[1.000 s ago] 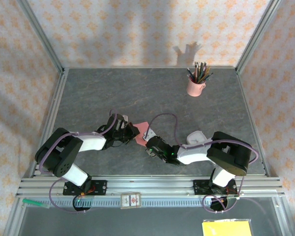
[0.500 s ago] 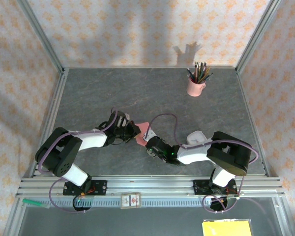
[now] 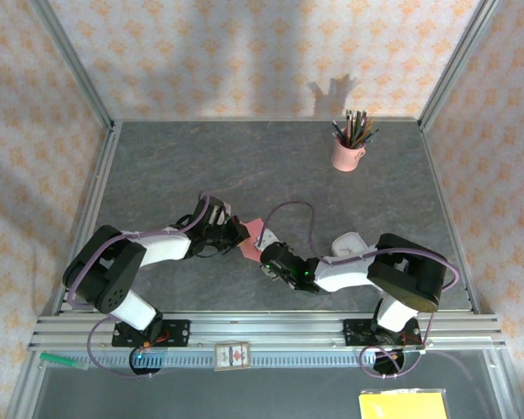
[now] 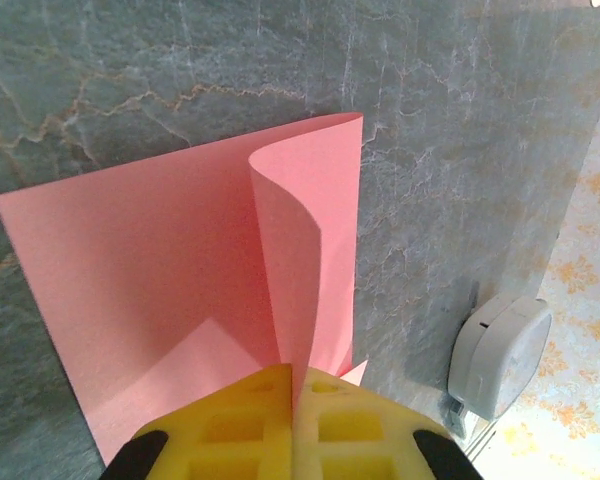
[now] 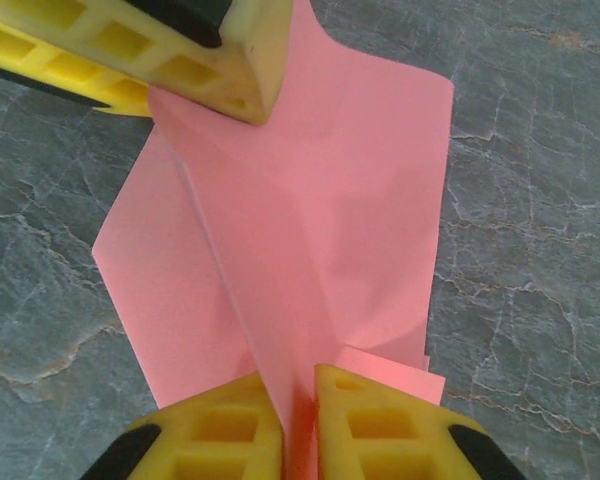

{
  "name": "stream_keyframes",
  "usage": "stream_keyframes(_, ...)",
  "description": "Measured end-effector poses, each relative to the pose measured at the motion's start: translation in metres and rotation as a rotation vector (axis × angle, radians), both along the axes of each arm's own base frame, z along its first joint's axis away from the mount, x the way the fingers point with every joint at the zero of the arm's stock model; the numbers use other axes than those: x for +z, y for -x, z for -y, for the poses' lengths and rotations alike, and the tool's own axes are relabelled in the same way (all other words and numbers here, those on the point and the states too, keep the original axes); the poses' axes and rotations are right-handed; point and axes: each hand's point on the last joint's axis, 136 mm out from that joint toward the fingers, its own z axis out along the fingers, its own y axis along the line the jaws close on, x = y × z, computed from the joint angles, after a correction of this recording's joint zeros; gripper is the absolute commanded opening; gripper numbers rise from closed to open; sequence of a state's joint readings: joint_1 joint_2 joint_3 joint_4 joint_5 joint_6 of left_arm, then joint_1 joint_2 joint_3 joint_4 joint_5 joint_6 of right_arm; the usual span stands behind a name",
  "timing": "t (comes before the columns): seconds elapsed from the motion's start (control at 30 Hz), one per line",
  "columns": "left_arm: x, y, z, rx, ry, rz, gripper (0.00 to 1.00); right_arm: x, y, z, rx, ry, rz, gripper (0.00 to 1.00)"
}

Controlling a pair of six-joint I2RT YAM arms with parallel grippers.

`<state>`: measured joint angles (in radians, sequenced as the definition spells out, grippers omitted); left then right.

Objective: Fold a paper plane with a square sheet of paper (pick it up from the middle)
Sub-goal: Fourth fold the wing at the center of the table.

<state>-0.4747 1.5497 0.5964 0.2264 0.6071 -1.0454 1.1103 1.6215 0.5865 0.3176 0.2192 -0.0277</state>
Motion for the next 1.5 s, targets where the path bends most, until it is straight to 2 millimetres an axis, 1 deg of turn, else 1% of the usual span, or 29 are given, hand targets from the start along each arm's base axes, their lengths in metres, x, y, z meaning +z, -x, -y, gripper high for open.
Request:
stream_keyframes(0.33,-0.001,0.0,0.002,-0.024,-0.01,0.0,0.0,-0.003,0.0,0.0,-0.001,0.007,-0.002,0.03)
stream_keyframes(0.37,-0.001,0.0,0.002,-0.024,-0.011,-0.001,0.01,-0.003,0.0,0.0,-0.001,0.006,-0.003,0.03)
stream_keyframes(0.43,-0.001,0.0,0.002,-0.024,-0.013,-0.003,0.07,-0.003,0.001,-0.001,0.003,-0.003,-0.009,0.02)
stream_keyframes(0.53,-0.004,0.001,-0.001,-0.027,-0.027,-0.004,0.18,-0.006,0.002,-0.001,0.008,-0.031,-0.033,0.01)
stream_keyframes(0.63,-0.003,-0.001,-0.006,-0.025,-0.057,0.011,0.28,-0.01,0.004,0.0,0.006,-0.071,-0.071,0.01)
stream_keyframes(0.67,-0.001,-0.001,-0.007,-0.023,-0.066,0.022,0.29,-0.009,0.005,0.001,0.005,-0.09,-0.084,0.01)
stream_keyframes(0.73,0.011,-0.004,-0.011,-0.007,-0.073,0.06,0.31,-0.008,0.006,0.001,0.0,-0.134,-0.113,0.01)
stream_keyframes(0.83,0.033,-0.005,-0.015,0.014,-0.055,0.131,0.31,-0.003,0.008,0.0,-0.004,-0.205,-0.154,0.01)
stream_keyframes(0.9,0.04,-0.001,-0.018,0.026,-0.043,0.16,0.3,0.0,0.009,-0.001,-0.005,-0.249,-0.18,0.0)
stream_keyframes(0.93,0.041,0.003,-0.02,0.029,-0.042,0.164,0.29,0.001,0.009,-0.003,-0.006,-0.27,-0.196,0.0)
stream_keyframes(1.03,0.035,0.014,-0.021,0.023,-0.047,0.152,0.26,0.004,0.01,-0.006,-0.009,-0.323,-0.24,0.0)
stream_keyframes(1.23,0.022,0.033,-0.011,-0.019,-0.047,0.126,0.18,0.006,0.012,-0.01,-0.024,-0.402,-0.333,0.0)
stream_keyframes(1.37,0.016,0.038,-0.008,-0.018,-0.039,0.111,0.15,0.006,0.012,-0.013,-0.032,-0.459,-0.386,0.0)
stream_keyframes(1.5,0.014,0.039,-0.009,-0.014,-0.034,0.11,0.13,-0.001,0.015,-0.014,-0.042,-0.486,-0.447,0.0)
